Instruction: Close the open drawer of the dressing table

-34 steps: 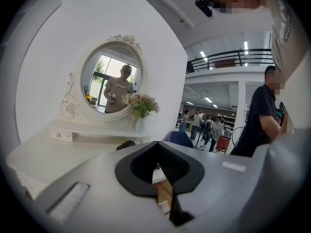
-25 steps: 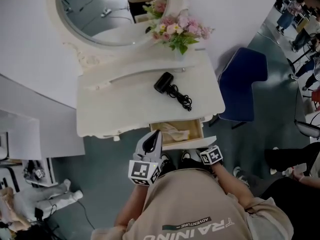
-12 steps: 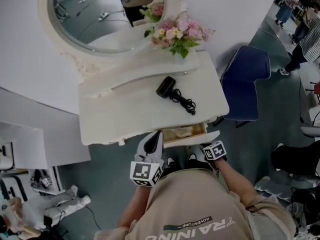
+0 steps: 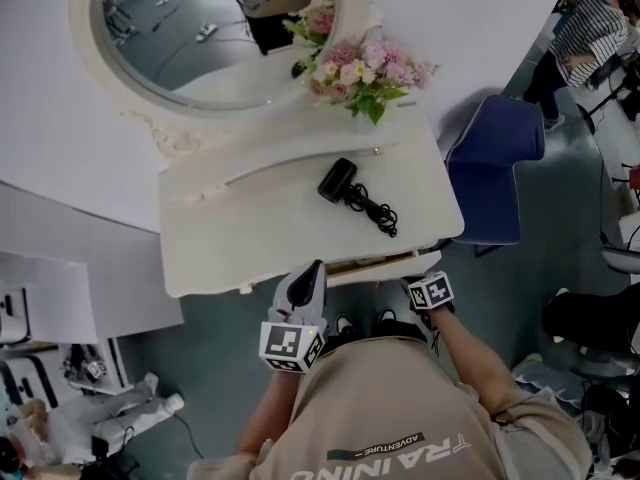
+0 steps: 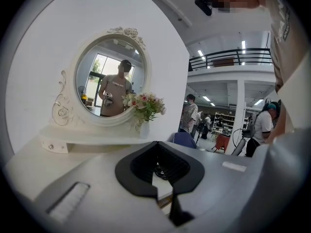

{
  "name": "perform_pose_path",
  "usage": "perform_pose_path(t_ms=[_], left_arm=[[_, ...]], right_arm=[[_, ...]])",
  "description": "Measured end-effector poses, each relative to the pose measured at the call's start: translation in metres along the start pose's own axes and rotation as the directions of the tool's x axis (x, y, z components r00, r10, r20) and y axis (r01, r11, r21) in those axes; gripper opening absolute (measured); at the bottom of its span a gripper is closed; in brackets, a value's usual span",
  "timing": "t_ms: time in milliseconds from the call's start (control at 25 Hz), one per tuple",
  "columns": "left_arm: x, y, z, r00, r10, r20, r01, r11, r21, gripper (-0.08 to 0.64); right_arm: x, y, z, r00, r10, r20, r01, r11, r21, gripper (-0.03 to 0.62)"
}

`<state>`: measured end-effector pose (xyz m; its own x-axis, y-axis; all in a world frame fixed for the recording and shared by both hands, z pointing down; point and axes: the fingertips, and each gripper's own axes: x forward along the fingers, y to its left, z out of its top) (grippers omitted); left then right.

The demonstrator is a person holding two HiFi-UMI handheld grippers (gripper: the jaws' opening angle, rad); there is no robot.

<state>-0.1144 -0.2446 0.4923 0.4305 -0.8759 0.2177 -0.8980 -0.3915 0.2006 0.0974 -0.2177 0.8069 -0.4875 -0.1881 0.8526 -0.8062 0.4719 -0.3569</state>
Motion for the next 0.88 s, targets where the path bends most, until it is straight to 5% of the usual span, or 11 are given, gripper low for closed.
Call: perform_pose_path(t_ms=[880], left_arm=[[0.008, 0.016, 0.020, 0.999, 0.050, 0.019, -0.050, 0.999, -0.005, 0.017]], right_arm=[[0.016, -0.018, 0.058, 0.997, -0.038, 0.063, 0.035, 0.998, 0.046, 0.003]])
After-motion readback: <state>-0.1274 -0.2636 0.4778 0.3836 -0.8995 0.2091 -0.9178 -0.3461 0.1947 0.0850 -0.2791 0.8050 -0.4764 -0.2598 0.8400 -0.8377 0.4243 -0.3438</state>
